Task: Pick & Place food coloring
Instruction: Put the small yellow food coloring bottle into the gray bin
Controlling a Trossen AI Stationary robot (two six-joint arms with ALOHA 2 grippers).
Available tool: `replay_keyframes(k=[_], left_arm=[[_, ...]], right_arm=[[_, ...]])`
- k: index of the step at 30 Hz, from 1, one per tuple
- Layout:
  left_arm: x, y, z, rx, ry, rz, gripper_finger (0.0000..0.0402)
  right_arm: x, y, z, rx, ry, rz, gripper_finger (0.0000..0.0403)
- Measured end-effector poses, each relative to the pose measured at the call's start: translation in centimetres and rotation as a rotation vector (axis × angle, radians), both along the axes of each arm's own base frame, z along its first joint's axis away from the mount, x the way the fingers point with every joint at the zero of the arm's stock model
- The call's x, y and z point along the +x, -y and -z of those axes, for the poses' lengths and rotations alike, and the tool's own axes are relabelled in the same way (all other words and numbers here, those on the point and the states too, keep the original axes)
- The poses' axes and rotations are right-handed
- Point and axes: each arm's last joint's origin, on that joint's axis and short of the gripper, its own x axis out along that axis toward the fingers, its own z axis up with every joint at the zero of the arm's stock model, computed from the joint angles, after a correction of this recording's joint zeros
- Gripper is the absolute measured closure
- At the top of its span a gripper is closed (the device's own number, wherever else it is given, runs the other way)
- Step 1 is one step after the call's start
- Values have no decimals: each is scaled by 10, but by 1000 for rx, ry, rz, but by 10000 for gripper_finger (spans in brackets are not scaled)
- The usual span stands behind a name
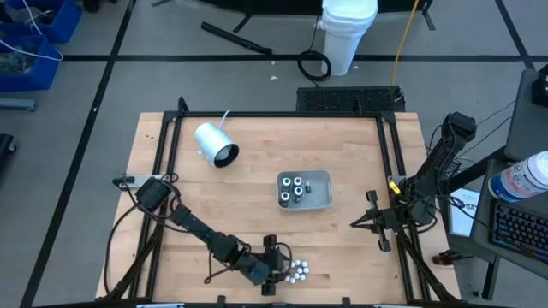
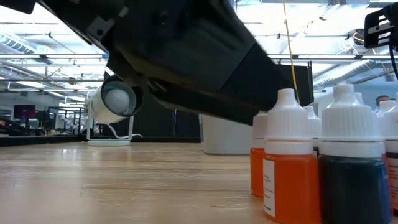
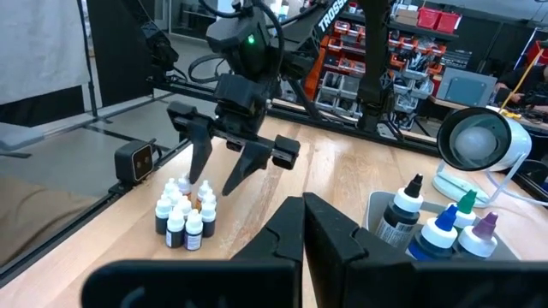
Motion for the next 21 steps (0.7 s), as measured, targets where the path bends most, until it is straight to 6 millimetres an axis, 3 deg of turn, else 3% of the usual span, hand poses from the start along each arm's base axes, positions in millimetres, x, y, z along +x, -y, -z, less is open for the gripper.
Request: replay_keyframes(k=[21], left_arm=[[-2,-1,3,24,-38,28,195]], right_arm=[[0,0,0,0,0,0,403]])
